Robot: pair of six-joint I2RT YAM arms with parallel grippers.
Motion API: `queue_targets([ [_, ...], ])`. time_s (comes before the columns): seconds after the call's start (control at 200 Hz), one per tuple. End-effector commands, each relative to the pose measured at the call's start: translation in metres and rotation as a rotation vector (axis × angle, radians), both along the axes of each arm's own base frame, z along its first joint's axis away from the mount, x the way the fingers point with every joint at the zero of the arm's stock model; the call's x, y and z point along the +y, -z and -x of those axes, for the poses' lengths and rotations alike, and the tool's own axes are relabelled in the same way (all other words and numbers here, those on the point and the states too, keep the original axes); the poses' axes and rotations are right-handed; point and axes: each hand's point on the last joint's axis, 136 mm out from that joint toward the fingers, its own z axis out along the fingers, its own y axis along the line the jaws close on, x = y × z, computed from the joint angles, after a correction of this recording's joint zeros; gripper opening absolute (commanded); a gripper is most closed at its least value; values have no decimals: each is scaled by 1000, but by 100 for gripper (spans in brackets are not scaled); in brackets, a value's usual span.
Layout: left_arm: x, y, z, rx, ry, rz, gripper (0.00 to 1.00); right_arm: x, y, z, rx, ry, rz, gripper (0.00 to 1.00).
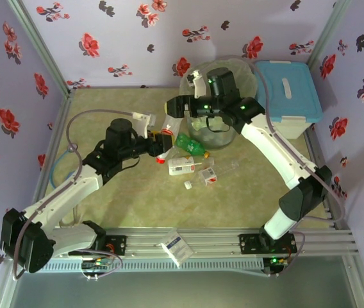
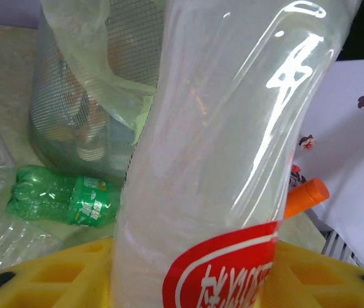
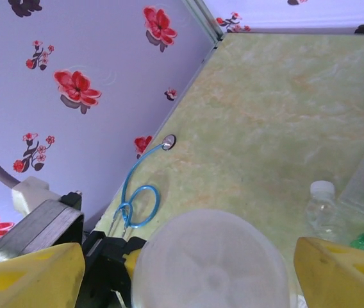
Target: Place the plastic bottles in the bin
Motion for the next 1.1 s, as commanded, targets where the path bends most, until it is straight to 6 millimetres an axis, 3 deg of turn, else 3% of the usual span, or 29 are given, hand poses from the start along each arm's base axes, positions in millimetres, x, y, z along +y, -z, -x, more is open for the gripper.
queue_targets([
  [0.0, -3, -28, 5, -63, 19, 72, 51, 7, 4, 3, 24, -23, -19, 83],
  [0.075, -3, -29, 5, -63, 17, 79, 51, 7, 8, 3, 32, -21, -6, 80],
  [0.375, -4, -29, 2, -67, 16, 72, 53, 5, 1, 6, 15, -26, -12, 48],
  [0.46, -4, -29, 1, -70, 13, 81, 61, 5, -5, 6, 1, -24, -20, 40],
  [0.51, -3, -29, 1, -74, 5, 89, 67, 5, -8, 6, -5, -25, -26, 41],
  [0.595, 4, -31, 1, -85, -27, 87, 87, 3, -17, 5, -37, -18, -25, 41],
  [0.65, 11, -32, 2, -95, -53, 71, 92, -2, -25, 0, -75, 3, -12, 41],
  [0.805, 41, -33, 9, -127, -153, 28, 95, -32, -64, -28, -244, 145, 23, 39],
  [0.98, 66, -16, 20, -91, -227, 10, 95, -87, -127, -60, -389, 315, -73, 35],
  [1.095, 73, -5, 24, -69, -248, -1, 95, -122, -154, -77, -442, 421, -103, 36],
])
